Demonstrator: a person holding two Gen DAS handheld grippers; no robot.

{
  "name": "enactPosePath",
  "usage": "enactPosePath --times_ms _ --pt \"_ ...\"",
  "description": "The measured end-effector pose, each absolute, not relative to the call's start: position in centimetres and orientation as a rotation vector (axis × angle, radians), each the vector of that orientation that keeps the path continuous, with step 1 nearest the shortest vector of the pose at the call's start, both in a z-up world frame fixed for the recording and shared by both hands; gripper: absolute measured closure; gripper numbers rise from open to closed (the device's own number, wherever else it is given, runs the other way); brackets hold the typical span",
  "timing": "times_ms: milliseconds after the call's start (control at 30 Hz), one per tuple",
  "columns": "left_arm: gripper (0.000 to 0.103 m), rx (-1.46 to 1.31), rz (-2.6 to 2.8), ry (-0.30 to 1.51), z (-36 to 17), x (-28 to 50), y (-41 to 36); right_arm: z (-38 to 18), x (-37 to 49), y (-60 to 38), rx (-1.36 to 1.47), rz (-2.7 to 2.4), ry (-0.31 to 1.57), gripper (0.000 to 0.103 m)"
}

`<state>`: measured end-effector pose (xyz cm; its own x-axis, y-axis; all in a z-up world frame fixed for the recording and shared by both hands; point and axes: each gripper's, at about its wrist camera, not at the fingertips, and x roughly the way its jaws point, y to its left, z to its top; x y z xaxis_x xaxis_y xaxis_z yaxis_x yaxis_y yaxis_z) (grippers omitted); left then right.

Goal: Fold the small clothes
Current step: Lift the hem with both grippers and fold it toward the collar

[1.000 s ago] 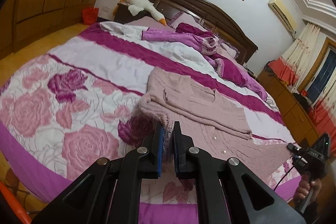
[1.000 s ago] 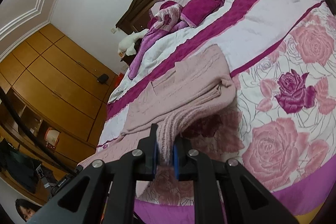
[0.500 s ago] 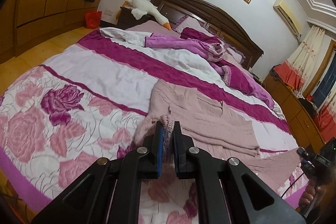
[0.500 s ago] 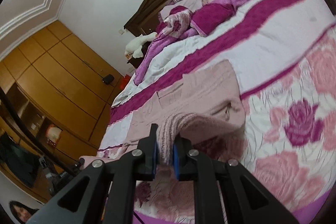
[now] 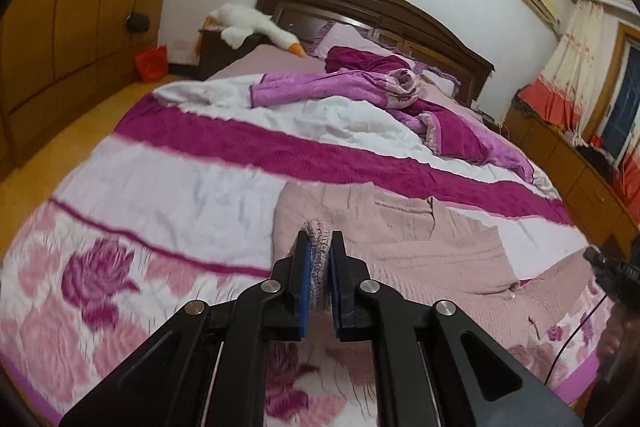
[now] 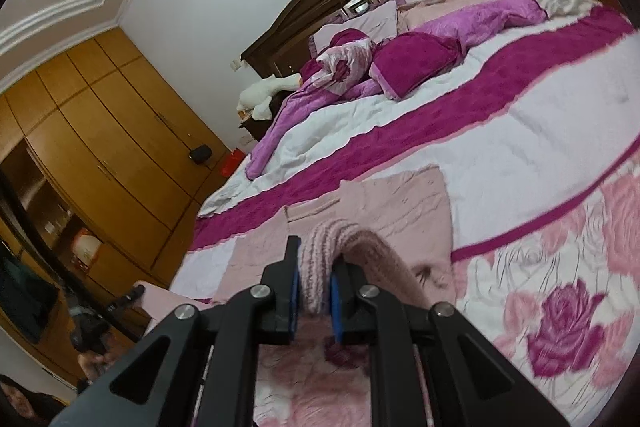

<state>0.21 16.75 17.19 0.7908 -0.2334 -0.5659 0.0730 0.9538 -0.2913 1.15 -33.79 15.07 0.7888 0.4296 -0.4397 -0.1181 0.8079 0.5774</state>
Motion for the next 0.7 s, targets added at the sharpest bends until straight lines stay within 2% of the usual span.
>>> enactPosePath --times_ms 333,700 --pt "0.103 -0.167 -0.141 0.67 14.4 5.6 15.7 14.4 6.2 -34.0 0.444 0.191 0.592 0.091" --pt "0.103 -0.1 -0.079 0.654 14.6 12.1 16.5 12.7 12.5 -33.3 0.379 0.17 0.609 0.091"
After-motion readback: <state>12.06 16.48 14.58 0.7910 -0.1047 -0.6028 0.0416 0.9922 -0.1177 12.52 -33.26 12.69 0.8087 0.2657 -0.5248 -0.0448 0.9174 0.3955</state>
